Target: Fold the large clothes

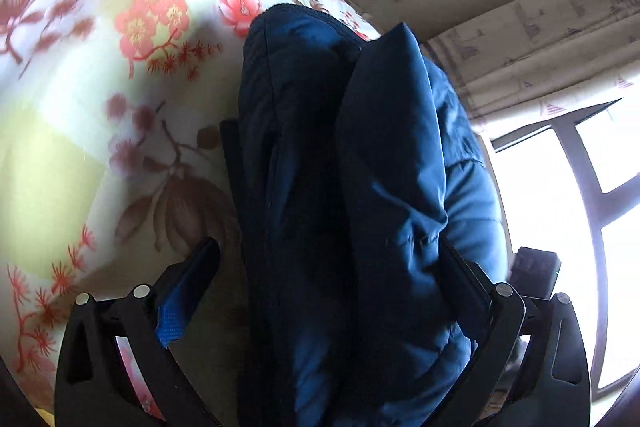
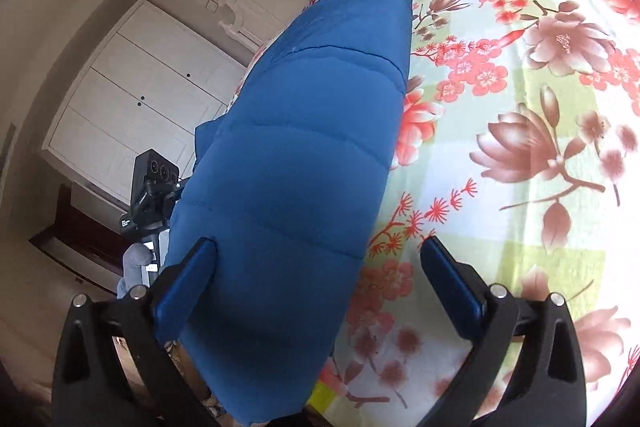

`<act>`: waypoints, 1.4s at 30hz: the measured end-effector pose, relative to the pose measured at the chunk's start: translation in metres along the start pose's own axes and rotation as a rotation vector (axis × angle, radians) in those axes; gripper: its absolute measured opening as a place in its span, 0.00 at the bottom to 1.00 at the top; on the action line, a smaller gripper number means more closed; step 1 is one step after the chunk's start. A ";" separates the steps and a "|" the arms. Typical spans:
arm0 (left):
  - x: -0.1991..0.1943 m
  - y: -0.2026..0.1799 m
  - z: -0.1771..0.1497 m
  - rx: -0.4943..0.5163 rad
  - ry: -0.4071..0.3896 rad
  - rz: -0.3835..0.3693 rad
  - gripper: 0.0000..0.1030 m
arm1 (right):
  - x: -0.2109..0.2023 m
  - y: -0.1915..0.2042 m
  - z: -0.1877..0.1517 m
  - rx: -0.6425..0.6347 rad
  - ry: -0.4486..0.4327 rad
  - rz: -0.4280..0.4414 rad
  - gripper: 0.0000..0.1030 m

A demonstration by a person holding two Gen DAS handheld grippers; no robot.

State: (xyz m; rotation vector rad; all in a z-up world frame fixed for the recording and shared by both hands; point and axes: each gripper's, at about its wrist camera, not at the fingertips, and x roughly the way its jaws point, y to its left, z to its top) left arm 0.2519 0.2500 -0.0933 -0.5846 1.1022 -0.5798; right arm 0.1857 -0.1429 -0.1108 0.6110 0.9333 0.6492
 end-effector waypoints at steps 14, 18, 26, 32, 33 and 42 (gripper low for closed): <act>0.027 -0.014 -0.007 0.046 -0.022 -0.180 0.73 | 0.014 0.046 0.001 -0.240 -0.097 -0.095 0.74; 0.042 -0.037 -0.001 0.063 -0.074 -0.239 0.61 | -0.009 0.058 0.022 -0.322 -0.222 -0.195 0.67; 0.136 -0.132 0.083 0.131 -0.088 -0.262 0.59 | -0.080 0.001 0.106 -0.286 -0.342 -0.328 0.67; 0.206 -0.130 0.105 0.061 -0.050 -0.120 0.80 | -0.069 -0.092 0.135 -0.097 -0.272 -0.373 0.88; 0.207 -0.131 0.103 0.072 -0.060 -0.102 0.82 | -0.069 -0.090 0.132 -0.096 -0.276 -0.385 0.91; 0.178 -0.154 0.084 0.197 -0.155 0.052 0.84 | -0.064 0.018 0.101 -0.409 -0.444 -0.678 0.94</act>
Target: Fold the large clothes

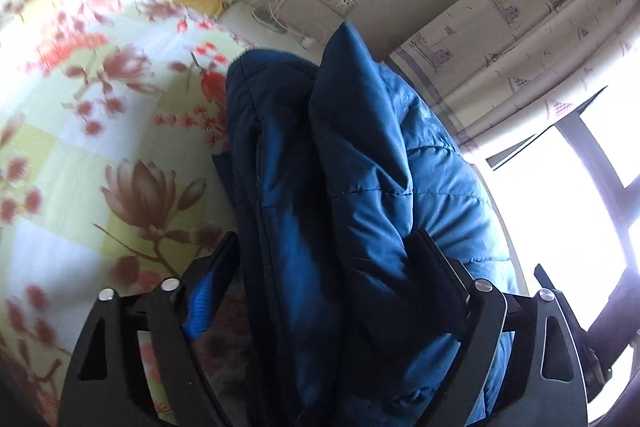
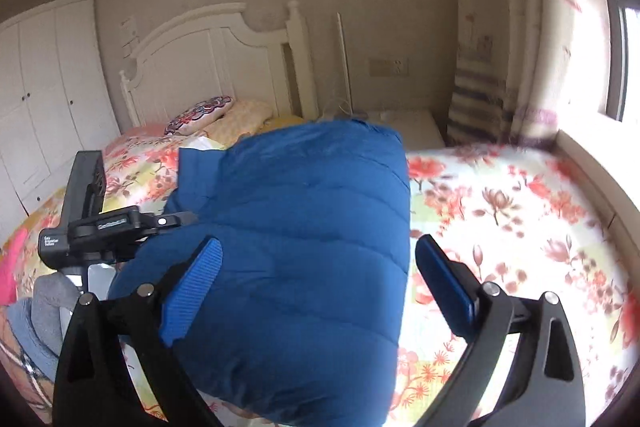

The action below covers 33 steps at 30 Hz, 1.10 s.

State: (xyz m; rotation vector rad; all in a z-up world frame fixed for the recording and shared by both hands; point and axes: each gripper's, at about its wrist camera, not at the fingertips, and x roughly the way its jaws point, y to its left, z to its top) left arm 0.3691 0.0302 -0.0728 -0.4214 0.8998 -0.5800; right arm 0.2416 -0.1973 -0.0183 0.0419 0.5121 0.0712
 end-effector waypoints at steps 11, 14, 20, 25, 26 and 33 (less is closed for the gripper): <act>-0.154 -0.067 -0.018 0.273 -0.474 0.447 0.93 | -0.031 0.089 -0.033 -0.351 -0.007 0.006 0.94; -0.215 -0.103 -0.047 0.361 -0.650 0.504 0.94 | -0.091 0.078 -0.033 -0.336 -0.107 0.022 0.95; -0.280 -0.157 -0.084 0.408 -0.757 0.473 0.95 | -0.191 0.025 -0.022 -0.184 -0.263 -0.008 0.98; -0.263 -0.170 -0.124 0.396 -0.687 0.430 0.95 | -0.209 0.007 -0.043 -0.104 -0.198 -0.049 0.98; -0.255 -0.168 -0.133 0.394 -0.672 0.447 0.95 | -0.205 0.007 -0.051 -0.096 -0.174 -0.068 0.98; -0.190 -0.150 -0.178 0.416 -0.513 0.550 0.95 | -0.171 0.013 -0.098 0.015 -0.074 -0.060 0.98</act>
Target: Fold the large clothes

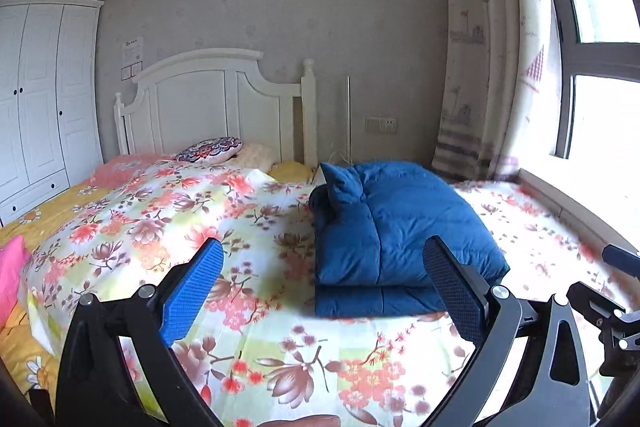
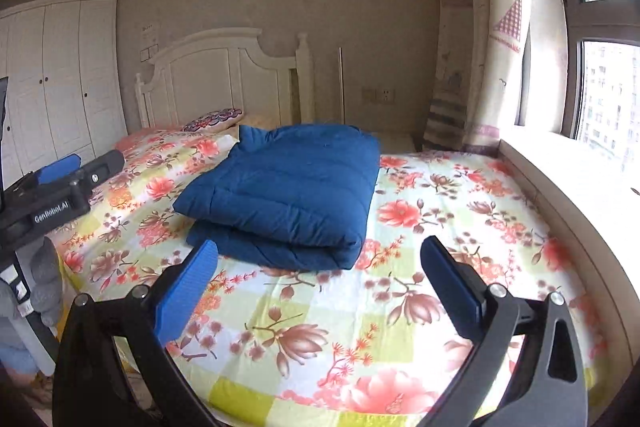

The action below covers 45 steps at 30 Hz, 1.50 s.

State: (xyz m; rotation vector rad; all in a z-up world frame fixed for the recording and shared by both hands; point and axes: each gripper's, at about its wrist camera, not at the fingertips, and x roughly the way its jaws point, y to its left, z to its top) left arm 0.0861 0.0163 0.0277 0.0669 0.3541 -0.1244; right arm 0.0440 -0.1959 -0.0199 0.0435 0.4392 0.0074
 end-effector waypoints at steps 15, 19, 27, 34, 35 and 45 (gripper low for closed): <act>0.000 0.007 -0.019 0.009 0.036 0.036 0.95 | -0.010 0.030 -0.004 -0.039 -0.071 -0.060 0.98; -0.001 0.009 -0.018 0.007 0.032 0.039 0.95 | -0.012 0.033 -0.004 -0.041 -0.079 -0.061 0.98; 0.000 0.009 -0.021 0.015 0.039 0.041 0.95 | -0.013 0.033 -0.004 -0.040 -0.082 -0.064 0.98; -0.001 0.009 -0.022 0.017 0.039 0.041 0.95 | -0.017 0.036 -0.003 -0.045 -0.093 -0.060 0.98; -0.001 0.009 -0.022 0.016 0.038 0.040 0.95 | -0.017 0.037 -0.003 -0.046 -0.093 -0.060 0.98; -0.005 0.009 -0.022 0.017 0.025 0.041 0.95 | -0.019 0.041 -0.002 -0.042 -0.104 -0.062 0.98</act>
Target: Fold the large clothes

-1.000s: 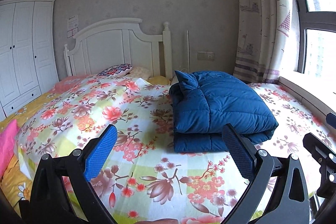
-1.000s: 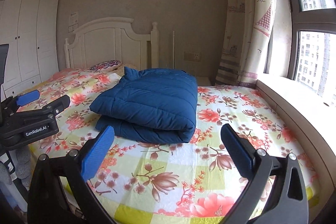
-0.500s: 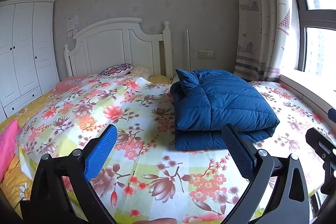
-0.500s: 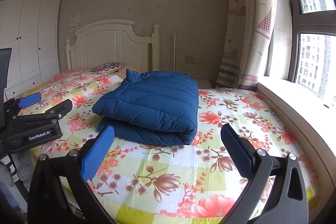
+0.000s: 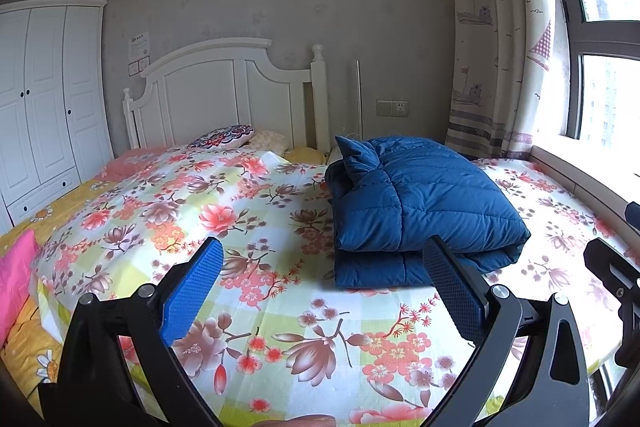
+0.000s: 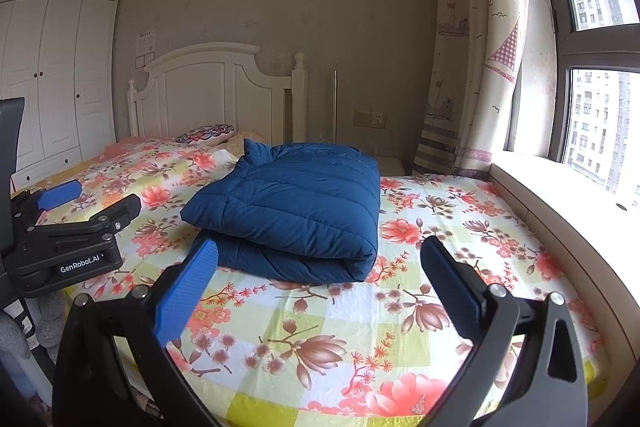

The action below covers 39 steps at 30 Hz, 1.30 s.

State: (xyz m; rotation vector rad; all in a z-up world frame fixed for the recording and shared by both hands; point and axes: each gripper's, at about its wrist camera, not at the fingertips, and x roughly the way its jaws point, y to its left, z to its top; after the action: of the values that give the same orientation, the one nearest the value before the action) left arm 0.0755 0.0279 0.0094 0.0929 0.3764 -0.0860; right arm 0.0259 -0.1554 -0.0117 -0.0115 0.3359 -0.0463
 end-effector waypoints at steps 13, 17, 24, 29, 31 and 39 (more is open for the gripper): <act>-0.006 -0.001 0.001 0.004 -0.019 0.001 0.95 | -0.002 0.002 0.002 0.000 -0.008 0.000 0.98; -0.007 -0.001 0.002 0.004 -0.019 0.002 0.95 | -0.003 0.002 0.003 0.001 -0.006 0.001 0.98; -0.008 -0.002 0.002 0.006 -0.024 0.007 0.95 | -0.004 0.003 0.003 -0.002 -0.007 0.001 0.98; -0.010 -0.001 0.002 0.006 -0.025 0.005 0.95 | -0.004 0.003 0.003 -0.003 -0.011 0.001 0.98; -0.011 -0.001 0.002 0.007 -0.029 0.004 0.95 | -0.005 0.003 0.004 -0.005 -0.014 0.003 0.98; -0.014 -0.001 0.003 0.011 -0.039 0.002 0.95 | -0.005 0.004 0.005 -0.013 -0.015 0.008 0.98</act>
State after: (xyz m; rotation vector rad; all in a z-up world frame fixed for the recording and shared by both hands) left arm 0.0635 0.0276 0.0171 0.1026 0.3371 -0.0876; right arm 0.0228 -0.1515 -0.0055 -0.0235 0.3217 -0.0361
